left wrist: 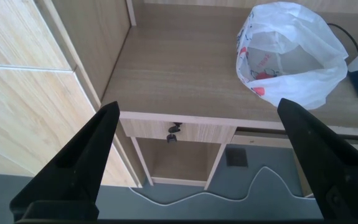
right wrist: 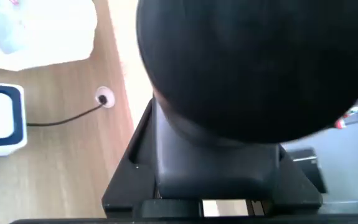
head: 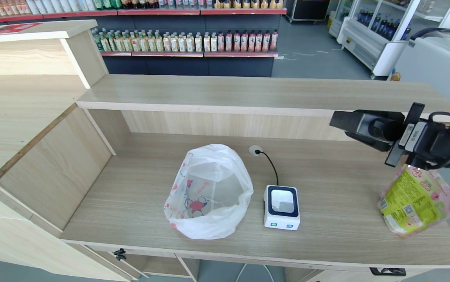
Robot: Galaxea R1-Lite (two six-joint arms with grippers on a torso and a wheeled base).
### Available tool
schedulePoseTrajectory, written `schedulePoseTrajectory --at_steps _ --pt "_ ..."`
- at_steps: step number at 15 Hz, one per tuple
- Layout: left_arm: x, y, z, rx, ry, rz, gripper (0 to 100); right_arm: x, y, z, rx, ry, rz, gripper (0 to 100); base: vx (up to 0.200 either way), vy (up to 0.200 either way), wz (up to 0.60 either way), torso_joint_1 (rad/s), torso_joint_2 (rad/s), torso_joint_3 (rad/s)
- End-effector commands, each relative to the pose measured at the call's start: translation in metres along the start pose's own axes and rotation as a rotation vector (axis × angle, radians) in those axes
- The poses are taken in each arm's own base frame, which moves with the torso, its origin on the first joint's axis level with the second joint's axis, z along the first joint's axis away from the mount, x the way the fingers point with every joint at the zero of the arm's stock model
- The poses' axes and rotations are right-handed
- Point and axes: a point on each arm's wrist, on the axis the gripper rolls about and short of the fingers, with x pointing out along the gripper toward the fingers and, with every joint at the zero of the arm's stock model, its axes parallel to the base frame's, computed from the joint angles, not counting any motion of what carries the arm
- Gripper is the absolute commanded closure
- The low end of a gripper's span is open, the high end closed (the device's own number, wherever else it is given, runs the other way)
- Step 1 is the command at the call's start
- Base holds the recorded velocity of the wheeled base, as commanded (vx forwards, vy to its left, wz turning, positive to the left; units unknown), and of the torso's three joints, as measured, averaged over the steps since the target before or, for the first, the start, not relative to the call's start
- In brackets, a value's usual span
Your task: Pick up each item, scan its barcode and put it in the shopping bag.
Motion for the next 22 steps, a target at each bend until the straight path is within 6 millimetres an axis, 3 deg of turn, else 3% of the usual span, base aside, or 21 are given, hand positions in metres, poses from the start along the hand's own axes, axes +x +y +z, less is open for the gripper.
schedulePoseTrajectory --at_steps 1,4,6,12,16,19,22 --pt "0.000 0.000 0.000 -0.001 0.000 0.002 0 -0.025 -0.021 0.034 -0.194 -0.023 -0.075 100 0.000 0.000 0.00 0.000 0.00 0.000" --pt "0.000 0.000 0.000 -0.001 0.002 0.000 0 -0.039 -0.023 0.052 -0.368 -0.149 -0.069 100 0.000 0.000 0.00 0.000 0.00 0.000" --pt "0.000 0.000 0.000 -0.001 0.000 0.000 0 -0.057 -0.034 0.076 -0.584 -0.316 -0.110 100 0.000 0.000 0.00 0.000 0.00 0.000" --pt "0.000 0.000 0.000 -0.001 0.002 0.000 0 -0.085 -0.035 0.104 -0.965 -0.309 -0.247 100 0.000 0.000 0.00 0.000 0.00 0.000" --pt "0.000 0.000 0.000 -0.001 0.002 0.002 0 -0.082 -0.023 0.127 -1.127 -0.427 -0.362 100 0.000 0.000 0.00 0.000 0.00 0.000" --pt "0.000 0.000 0.000 -0.001 0.000 0.002 0 -0.091 -0.019 0.134 -1.270 -0.346 -0.487 100 0.000 0.000 0.00 0.000 0.00 0.000" --pt "0.000 0.000 0.000 -0.001 0.002 0.000 0 -0.082 -0.012 0.133 -1.365 -0.363 -0.520 100 0.000 0.000 0.00 0.000 0.00 0.000"
